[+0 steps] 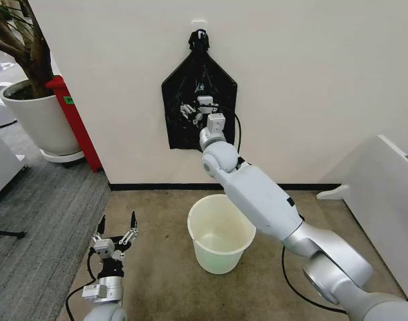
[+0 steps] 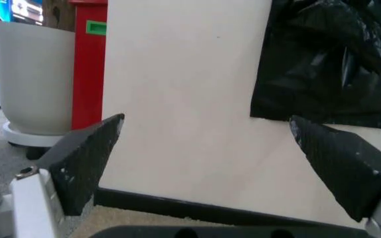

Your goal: Place the garbage bag over the trash bin.

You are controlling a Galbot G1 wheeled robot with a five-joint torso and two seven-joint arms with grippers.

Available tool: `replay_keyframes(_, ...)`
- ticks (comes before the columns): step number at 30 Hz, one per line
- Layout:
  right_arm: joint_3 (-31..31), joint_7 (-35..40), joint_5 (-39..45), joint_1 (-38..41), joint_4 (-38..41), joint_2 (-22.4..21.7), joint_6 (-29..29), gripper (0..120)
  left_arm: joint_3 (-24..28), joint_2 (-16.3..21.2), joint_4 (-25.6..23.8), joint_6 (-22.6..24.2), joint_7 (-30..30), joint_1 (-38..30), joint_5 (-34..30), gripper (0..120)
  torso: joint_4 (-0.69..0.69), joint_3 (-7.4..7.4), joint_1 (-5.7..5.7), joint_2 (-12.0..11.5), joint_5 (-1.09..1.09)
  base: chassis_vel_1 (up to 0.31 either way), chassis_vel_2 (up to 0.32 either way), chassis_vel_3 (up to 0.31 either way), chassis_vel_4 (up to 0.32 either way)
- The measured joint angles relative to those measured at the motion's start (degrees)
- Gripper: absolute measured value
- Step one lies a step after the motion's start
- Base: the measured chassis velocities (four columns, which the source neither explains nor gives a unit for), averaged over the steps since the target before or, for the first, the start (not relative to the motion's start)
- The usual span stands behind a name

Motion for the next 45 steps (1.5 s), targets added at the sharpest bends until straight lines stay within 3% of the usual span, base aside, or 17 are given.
replay_keyframes(4,0.4,0.0,0.0,0.0,-0.2,-0.2,0.0,50,0.0,0.1,-0.1,0.1,0.0,0.0,0.0,99,0.00,0.00,0.00,0.0,0.00,0.000,0.000,0.000,0.000)
replay_keyframes(7,0.4,0.1,1.0,0.1,-0.2,-0.1,-0.2,35,0.0,0.3,-0.1,0.2,0.0,-0.1,0.0,99,0.00,0.00,0.00,0.0,0.00,0.000,0.000,0.000,0.000)
replay_keyframes(10,0.4,0.5,2.1,0.2,0.1,0.1,-0.4,30,0.0,0.3,-0.1,0.2,0.0,-0.1,0.0,99,0.00,0.00,0.00,0.0,0.00,0.000,0.000,0.000,0.000)
replay_keyframes(14,0.1,1.6,6.6,0.8,1.3,1.4,-1.1,10,0.4,0.2,0.3,0.2,0.0,0.0,0.1,99,0.00,0.00,0.00,0.0,-0.01,0.000,0.000,0.000,0.000)
replay_keyframes(18,0.1,1.8,7.2,1.3,0.8,2.1,-1.1,1,0.4,0.2,0.4,0.2,0.0,0.2,0.2,99,0.00,0.00,0.00,0.0,-0.01,0.000,0.000,0.000,0.000)
replay_keyframes(31,-0.2,2.0,6.4,1.9,-0.3,2.7,-0.8,0,0.2,0.7,-0.3,0.2,0.0,0.7,0.3,99,0.00,0.00,0.00,0.0,-0.01,0.000,0.000,0.000,0.000)
replay_keyframes(45,-0.1,3.3,6.3,-2.0,9.8,-1.3,-2.2,0,0.5,1.0,-0.2,0.5,0.0,-0.5,0.3,99,0.00,0.00,0.00,0.0,0.00,0.000,0.000,0.000,0.000)
